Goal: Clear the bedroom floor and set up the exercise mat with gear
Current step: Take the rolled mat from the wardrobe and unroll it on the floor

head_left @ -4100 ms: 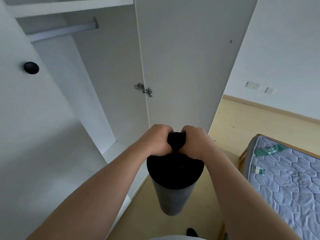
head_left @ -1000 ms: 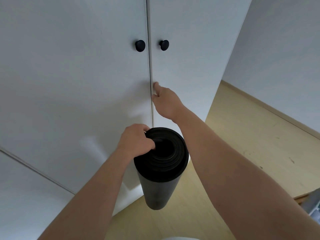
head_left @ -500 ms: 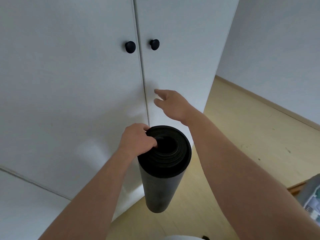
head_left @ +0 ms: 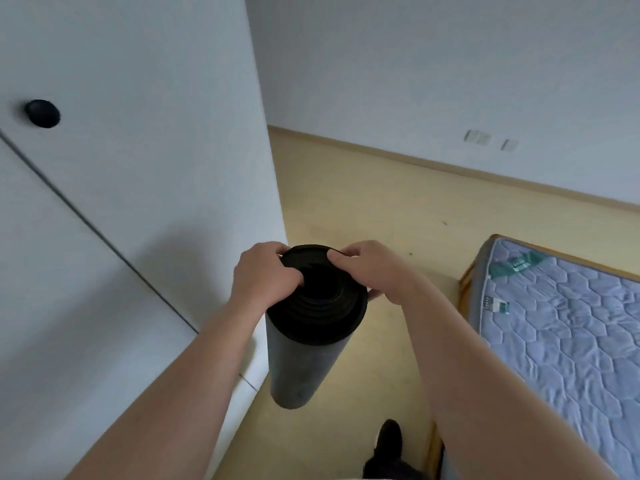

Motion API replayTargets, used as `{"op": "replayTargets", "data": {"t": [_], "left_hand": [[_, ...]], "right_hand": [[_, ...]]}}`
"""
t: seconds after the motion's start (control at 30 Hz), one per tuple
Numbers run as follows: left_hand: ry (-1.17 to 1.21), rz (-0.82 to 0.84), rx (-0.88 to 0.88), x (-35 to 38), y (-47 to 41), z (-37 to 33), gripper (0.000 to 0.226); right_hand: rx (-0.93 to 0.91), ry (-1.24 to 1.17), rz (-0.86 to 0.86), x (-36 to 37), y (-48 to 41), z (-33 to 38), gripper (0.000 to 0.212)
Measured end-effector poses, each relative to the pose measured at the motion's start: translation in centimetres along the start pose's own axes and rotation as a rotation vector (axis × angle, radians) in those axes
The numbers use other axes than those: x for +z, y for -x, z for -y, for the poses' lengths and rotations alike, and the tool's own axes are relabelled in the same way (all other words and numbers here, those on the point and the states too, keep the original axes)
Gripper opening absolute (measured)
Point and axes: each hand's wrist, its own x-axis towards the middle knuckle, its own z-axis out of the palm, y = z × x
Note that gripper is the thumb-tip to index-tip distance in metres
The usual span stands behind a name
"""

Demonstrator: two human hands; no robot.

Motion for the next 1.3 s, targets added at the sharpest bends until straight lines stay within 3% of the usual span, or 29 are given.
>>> {"op": "replayTargets", "data": {"t": [0.2,0.47,0.7,0.8,0.97,1.3], "left_hand": [[0.012,0.112,0.111,6.2,-4.4,-8.4,0.029],[-0.011,0.189,0.21,12.8,-12.1,-19.6,0.031],[-0.022,0.26,0.302,17.8,-19.4,-27.5,0.027],[-0.028,0.291,0.322,19.8,-24.2,-30.1,0.026],[-0.01,0.349,0.361,24.0,-34.8,-34.8,0.045],[-0.049,0.435,0.504,31.3,-55.2,-48.8,0.037]], "right_hand": [[0.132,-0.089,-0.001,-8.5,-1.8,-5.3,0.025],[0.16,0.009,-0.063,-19.4,-7.3,-7.9,0.039],[0.256,0.043,-0.196,-27.6,-14.3,-9.3,0.026],[0.256,0.042,-0.268,-30.6,-18.8,-10.1,0.02],[0.289,-0.069,-0.33,-36.3,-28.5,-11.5,0.021],[0.354,-0.195,-0.511,-50.7,-45.4,-12.0,0.024]]}}
